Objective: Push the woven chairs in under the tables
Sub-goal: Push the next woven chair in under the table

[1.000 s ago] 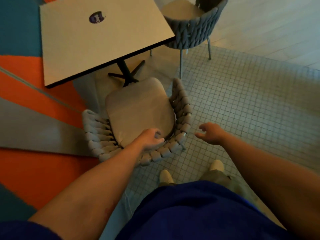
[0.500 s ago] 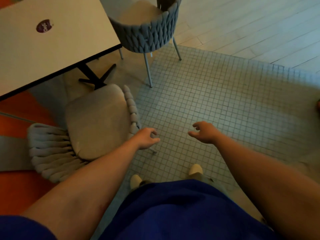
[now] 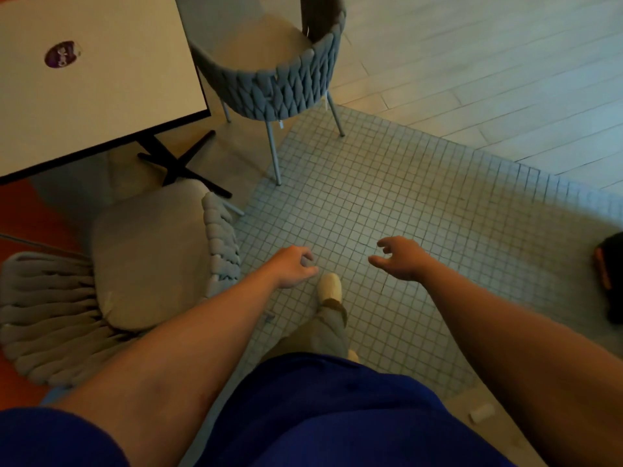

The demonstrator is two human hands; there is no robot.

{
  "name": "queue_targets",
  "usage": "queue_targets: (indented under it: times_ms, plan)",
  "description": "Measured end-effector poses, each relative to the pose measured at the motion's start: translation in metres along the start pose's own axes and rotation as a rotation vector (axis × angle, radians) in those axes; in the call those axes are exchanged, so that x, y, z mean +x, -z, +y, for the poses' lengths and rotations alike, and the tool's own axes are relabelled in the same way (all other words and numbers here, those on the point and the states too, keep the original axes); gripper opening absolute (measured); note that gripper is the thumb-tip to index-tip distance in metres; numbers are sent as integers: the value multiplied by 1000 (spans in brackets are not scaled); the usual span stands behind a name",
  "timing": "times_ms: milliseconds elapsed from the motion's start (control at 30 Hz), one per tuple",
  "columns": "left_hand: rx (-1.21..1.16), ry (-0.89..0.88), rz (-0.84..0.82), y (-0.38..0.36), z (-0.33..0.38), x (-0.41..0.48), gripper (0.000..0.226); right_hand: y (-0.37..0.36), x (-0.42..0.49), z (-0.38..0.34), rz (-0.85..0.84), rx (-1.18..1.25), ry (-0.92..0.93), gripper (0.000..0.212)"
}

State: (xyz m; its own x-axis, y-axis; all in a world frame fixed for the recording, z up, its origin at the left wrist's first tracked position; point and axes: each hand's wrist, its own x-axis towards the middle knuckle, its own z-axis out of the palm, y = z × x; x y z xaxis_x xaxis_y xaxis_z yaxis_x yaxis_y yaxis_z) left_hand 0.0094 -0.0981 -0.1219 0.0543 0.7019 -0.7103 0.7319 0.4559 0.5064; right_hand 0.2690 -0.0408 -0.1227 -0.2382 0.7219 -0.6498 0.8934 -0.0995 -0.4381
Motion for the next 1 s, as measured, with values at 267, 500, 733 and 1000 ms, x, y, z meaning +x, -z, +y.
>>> queue_targets:
  times_ms: [267, 500, 733, 1000]
  plan:
    - [-56, 41, 3, 50, 45, 100, 46, 80, 109, -10, -26, -35, 10, 66]
    - [-75, 49, 35, 125, 96, 173, 45, 159, 190, -33, -51, -62, 40, 67]
    - [-148, 115, 84, 176, 130, 232, 45, 241, 274, -58, -68, -129, 129, 66]
    - [-324, 260, 243, 207, 190, 302, 43, 342, 385, -76, -165, -316, 280, 68]
